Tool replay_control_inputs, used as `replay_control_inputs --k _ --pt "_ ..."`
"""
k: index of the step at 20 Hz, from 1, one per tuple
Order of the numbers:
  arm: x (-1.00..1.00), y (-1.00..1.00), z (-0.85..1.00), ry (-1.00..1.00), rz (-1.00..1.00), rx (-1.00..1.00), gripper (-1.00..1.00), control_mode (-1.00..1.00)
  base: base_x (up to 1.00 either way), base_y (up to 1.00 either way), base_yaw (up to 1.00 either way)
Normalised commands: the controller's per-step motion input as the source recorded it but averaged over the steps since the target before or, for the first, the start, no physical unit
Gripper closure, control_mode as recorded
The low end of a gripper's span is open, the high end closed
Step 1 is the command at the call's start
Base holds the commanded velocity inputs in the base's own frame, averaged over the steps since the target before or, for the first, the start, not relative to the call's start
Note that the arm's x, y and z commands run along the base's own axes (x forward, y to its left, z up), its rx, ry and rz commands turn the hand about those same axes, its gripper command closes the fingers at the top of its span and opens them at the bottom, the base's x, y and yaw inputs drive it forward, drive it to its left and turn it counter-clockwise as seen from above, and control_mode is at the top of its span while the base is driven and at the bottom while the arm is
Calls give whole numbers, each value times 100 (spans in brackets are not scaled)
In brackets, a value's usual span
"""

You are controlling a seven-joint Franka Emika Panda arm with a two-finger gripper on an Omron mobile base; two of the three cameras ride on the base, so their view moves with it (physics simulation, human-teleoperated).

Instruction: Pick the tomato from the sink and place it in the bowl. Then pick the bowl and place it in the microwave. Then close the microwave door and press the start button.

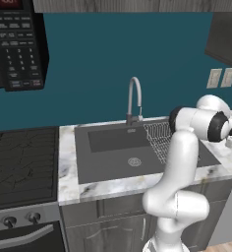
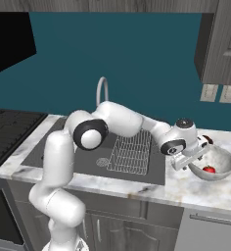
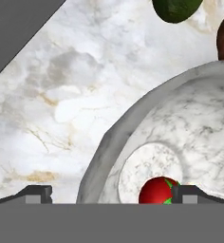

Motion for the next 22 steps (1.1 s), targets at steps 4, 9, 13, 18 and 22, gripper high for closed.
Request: replay_control_inputs --k 4,9,13,18,22 --pt "-3 0 -39 0 0 -1 100 -100 0 0 0" --pt "-7 0 -7 3 0 0 100 -100 0 0 0" --pt "-68 13 32 -3 4 -3 100 -100 0 0 0" --pt "-95 42 95 0 19 -4 100 -100 0 0 0" --pt "-74 96 88 19 28 0 100 -100 0 0 0"
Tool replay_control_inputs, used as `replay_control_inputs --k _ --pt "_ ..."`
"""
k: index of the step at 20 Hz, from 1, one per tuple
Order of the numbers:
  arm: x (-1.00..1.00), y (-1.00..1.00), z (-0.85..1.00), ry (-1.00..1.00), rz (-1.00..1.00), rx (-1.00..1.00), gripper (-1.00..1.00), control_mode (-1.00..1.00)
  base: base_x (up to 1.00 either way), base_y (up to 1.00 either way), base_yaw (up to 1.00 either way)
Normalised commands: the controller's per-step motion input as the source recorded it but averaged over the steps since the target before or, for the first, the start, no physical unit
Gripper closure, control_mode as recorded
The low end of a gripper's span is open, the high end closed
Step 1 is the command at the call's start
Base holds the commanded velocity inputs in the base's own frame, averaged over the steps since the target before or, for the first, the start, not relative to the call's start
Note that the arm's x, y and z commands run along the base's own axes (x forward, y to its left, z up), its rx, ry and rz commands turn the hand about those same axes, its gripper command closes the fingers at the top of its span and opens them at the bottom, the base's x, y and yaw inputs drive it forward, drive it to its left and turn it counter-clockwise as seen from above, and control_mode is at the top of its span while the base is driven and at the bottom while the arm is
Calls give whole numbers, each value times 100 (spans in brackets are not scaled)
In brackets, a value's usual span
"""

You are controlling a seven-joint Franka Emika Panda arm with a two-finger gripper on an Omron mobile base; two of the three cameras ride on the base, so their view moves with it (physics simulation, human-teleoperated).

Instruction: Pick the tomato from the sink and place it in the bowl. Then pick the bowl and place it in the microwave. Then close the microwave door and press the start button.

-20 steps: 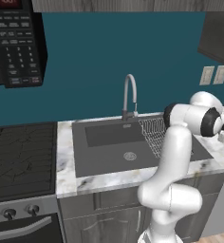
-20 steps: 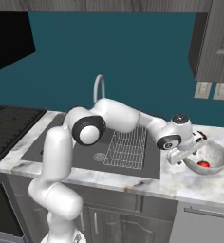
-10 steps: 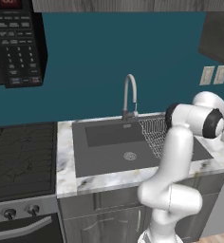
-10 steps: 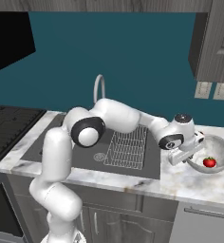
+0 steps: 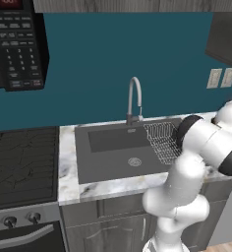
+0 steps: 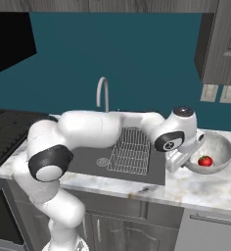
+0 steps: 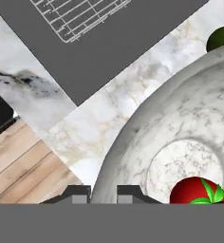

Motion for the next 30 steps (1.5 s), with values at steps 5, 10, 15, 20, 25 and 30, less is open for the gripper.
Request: replay_control_inputs --k 5,10,15,20,25,30 --pt "-81 100 97 19 26 0 100 -100 0 0 0" --pt "-60 100 100 1 21 0 100 -100 0 0 0" --pt "-27 100 100 0 16 1 100 -100 0 0 0" --pt "-28 100 100 0 13 2 100 -100 0 0 0" --pt "-22 100 88 0 11 5 100 -100 0 0 0" --pt "-10 87 11 -6 8 11 100 -100 0 0 0"
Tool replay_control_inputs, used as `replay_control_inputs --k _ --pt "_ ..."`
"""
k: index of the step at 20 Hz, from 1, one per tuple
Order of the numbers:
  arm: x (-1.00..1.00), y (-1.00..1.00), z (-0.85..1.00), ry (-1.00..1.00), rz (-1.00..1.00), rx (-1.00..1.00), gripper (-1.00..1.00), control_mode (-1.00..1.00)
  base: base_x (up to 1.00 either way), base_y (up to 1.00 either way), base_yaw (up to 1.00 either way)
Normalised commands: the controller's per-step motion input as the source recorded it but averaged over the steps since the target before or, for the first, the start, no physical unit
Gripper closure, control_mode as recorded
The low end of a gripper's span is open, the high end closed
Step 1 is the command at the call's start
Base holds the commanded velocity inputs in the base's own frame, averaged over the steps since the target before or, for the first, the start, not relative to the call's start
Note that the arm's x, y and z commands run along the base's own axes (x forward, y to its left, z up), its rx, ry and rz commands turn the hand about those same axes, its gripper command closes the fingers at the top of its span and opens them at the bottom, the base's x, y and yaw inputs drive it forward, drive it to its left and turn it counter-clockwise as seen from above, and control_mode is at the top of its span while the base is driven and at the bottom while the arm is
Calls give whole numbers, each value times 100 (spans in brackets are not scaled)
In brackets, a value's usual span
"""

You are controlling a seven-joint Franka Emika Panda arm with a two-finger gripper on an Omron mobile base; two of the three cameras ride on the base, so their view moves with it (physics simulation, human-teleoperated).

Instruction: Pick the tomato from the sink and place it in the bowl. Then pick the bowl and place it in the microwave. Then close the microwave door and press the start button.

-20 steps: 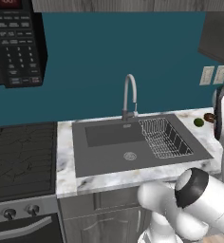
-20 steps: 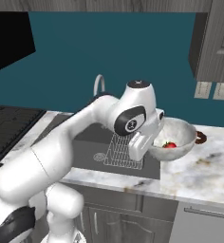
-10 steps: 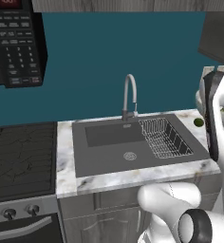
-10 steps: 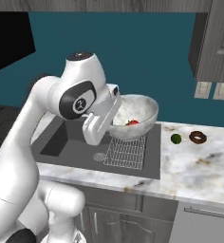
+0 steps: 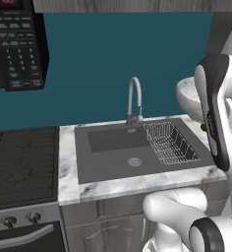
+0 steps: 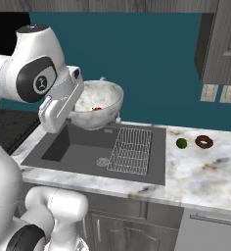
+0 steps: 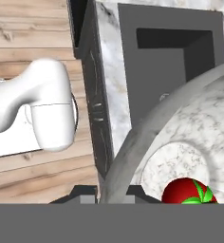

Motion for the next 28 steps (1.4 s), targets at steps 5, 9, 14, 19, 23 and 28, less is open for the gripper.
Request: replay_control_inputs --k 5,9,14,19,23,28 --pt "-2 46 1 -11 5 10 100 -100 0 0 0" --pt "-2 29 0 -1 0 0 100 -100 0 0 0" --pt "0 9 0 1 0 0 100 -100 0 0 0" --pt "0 8 0 0 2 0 100 100 -8 4 1" --pt "0 0 0 0 0 0 100 100 -43 54 0" --pt "0 0 0 0 0 0 100 100 -45 98 0"
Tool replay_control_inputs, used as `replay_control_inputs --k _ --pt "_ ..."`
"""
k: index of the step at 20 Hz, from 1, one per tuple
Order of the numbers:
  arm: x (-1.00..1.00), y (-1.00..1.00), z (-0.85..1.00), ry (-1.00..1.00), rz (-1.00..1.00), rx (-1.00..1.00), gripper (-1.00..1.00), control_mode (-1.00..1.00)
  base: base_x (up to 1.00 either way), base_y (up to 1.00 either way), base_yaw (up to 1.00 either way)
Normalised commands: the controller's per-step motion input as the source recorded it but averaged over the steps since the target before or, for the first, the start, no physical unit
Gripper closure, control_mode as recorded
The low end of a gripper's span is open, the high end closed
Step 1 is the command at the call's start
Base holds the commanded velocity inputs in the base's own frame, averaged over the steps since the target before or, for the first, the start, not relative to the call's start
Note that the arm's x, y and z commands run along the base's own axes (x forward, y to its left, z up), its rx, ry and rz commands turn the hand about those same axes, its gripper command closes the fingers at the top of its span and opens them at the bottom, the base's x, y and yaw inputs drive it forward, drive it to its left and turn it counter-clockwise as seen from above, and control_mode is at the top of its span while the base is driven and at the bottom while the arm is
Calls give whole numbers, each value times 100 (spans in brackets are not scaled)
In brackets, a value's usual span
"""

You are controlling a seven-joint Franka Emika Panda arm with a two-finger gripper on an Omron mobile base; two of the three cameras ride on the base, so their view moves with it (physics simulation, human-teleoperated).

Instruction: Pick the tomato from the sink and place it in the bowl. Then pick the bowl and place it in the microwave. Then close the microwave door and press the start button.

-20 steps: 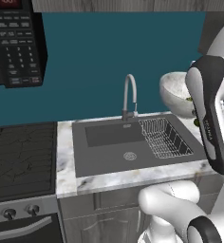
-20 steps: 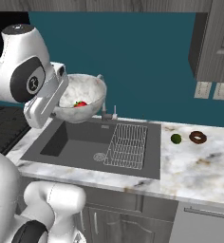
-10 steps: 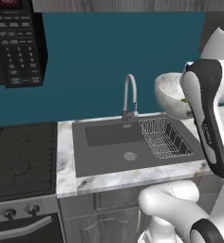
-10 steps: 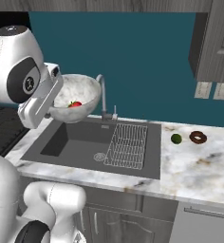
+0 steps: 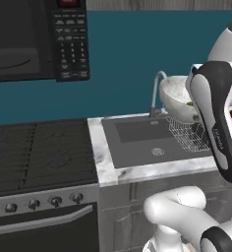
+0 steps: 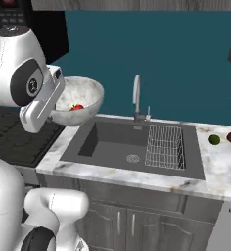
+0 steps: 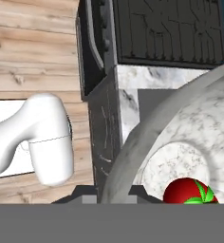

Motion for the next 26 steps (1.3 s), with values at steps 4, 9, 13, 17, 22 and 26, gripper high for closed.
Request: replay_control_inputs --k 4,9,13,17,22,26 --pt "0 0 0 0 0 0 100 100 -24 100 0" --pt "0 0 0 0 0 0 100 100 -8 99 0" --pt "0 0 0 0 0 0 100 100 0 88 -1" --pt "0 0 0 0 0 0 100 100 2 74 -2" --pt "0 0 0 0 0 0 100 100 18 22 -2" --pt "0 0 0 0 0 0 100 100 9 -3 0"
